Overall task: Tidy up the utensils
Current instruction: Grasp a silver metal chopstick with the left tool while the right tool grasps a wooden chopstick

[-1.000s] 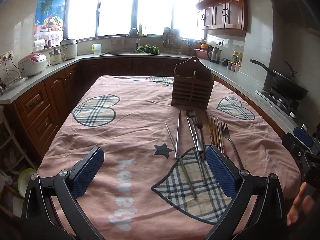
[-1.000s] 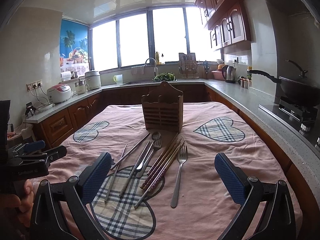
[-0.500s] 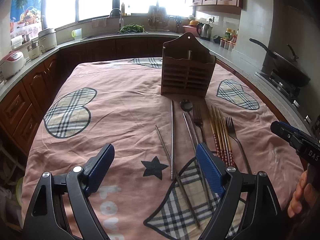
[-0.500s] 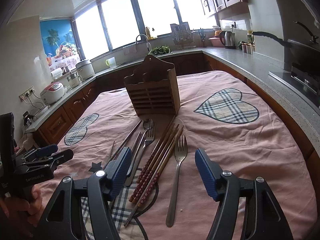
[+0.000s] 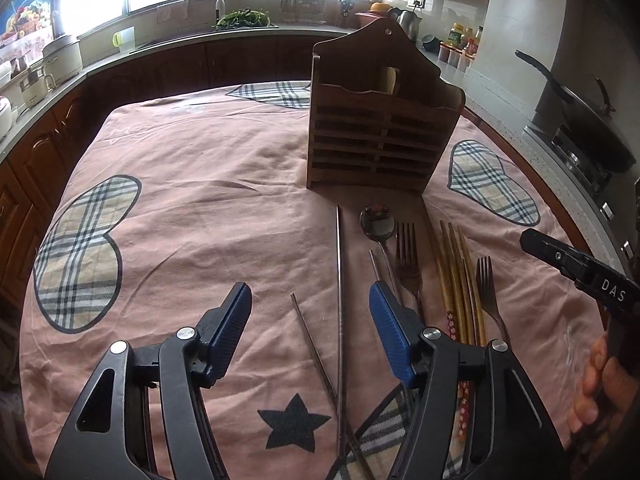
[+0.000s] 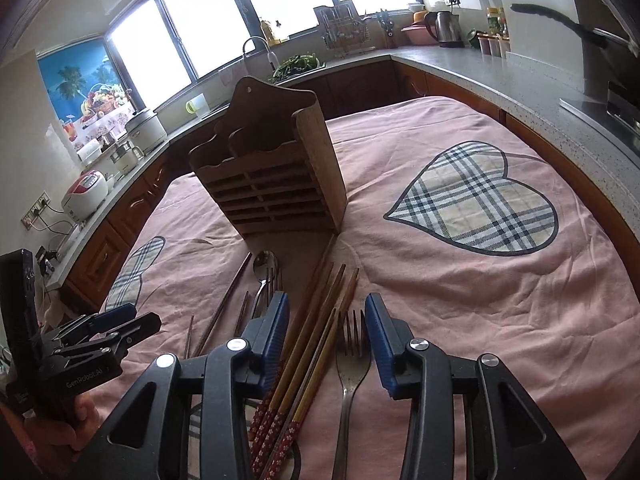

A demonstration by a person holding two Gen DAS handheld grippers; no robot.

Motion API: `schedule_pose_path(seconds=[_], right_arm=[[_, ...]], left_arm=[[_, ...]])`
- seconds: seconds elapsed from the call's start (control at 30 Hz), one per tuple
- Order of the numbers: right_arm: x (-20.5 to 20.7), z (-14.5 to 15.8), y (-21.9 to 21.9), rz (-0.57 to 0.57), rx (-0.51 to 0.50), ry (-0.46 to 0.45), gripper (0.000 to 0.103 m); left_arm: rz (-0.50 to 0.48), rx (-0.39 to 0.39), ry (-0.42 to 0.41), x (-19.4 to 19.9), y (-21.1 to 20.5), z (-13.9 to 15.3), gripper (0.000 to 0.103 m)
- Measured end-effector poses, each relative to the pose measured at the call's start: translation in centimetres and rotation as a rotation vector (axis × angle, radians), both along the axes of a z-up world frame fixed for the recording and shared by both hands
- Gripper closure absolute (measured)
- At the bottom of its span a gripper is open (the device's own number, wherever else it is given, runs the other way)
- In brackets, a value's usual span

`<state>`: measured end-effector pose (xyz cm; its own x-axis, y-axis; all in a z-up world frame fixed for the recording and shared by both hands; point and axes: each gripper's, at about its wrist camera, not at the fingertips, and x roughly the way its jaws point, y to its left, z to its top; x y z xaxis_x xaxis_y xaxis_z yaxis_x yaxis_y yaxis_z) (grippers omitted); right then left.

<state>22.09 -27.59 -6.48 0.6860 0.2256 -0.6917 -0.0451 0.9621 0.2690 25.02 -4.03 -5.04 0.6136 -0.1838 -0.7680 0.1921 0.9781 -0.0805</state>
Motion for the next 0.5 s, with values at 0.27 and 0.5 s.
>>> schedule_pose_path(seconds=[0.27,0.5], right_arm=[[5.5,-2.9,-0.8,-0.014,0.057,0.11,0.079],[7.8,-4.6,0.0,0.015,0.062,0.174,0.084]], left_arm=[[-0.051,0.033,0.07,4.7,-2.4,-2.1,0.055],[-0.089,0.072,0.12,7.4,-4.1,-3.8,0.059]])
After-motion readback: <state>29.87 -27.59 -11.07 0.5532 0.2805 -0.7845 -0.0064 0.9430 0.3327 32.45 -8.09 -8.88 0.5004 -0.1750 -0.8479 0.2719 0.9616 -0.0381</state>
